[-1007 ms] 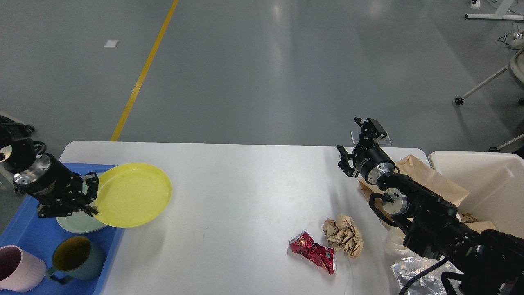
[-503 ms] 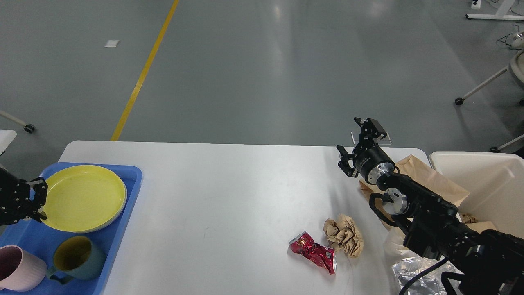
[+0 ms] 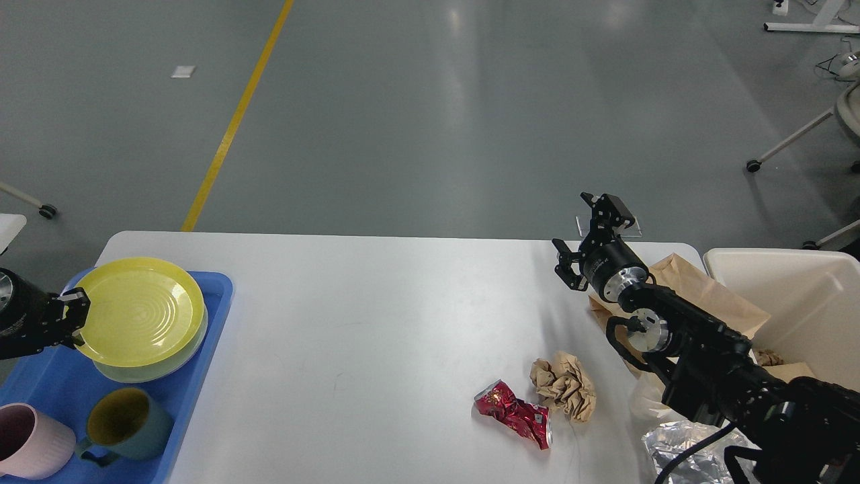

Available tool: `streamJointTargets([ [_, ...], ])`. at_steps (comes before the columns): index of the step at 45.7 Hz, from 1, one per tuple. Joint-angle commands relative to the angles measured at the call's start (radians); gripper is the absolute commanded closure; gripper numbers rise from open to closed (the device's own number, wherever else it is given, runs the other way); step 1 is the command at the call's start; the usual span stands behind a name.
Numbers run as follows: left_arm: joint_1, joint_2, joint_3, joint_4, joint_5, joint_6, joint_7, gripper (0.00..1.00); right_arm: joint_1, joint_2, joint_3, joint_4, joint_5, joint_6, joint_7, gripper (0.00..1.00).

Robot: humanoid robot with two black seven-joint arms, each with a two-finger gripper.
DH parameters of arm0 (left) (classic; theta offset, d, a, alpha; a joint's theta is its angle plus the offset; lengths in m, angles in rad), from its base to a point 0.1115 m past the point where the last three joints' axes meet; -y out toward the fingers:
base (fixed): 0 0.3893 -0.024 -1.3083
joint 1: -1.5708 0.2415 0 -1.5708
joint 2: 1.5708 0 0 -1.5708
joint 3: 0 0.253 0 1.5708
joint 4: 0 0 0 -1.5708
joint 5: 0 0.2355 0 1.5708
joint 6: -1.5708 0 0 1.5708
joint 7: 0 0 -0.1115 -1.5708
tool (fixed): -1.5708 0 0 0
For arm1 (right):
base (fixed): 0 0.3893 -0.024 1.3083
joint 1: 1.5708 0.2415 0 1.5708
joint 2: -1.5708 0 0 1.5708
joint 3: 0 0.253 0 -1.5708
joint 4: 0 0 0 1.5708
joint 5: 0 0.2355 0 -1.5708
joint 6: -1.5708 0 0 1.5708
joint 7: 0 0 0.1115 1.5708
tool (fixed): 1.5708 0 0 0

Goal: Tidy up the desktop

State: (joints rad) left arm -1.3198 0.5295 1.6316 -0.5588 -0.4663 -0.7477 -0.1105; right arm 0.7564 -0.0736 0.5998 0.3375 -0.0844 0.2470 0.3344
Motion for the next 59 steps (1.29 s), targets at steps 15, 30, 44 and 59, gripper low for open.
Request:
streamJointTargets([
  [15, 0.045, -0.016, -0.009, 0.016, 0.0, 0.186, 0.11, 0.97, 0.0, 0.0, 0.0, 0.0, 0.0, 0.0, 0.0, 0.0],
  [30, 0.05, -0.04, -0.062, 0.014, 0.002, 0.177, 0.123, 0.97, 0.0, 0.0, 0.0, 0.0, 0.0, 0.0, 0.0, 0.0],
  [44, 0.103, -0.08, -0.107, 0.013, 0.002, 0.171, 0.123, 0.97, 0.0, 0.0, 0.0, 0.0, 0.0, 0.0, 0.0, 0.0],
  [59, 0.119, -0.078, -0.108, 0.011, 0.002, 0.177, 0.12, 0.51, 0.0, 0.0, 0.0, 0.0, 0.0, 0.0, 0.0, 0.0],
])
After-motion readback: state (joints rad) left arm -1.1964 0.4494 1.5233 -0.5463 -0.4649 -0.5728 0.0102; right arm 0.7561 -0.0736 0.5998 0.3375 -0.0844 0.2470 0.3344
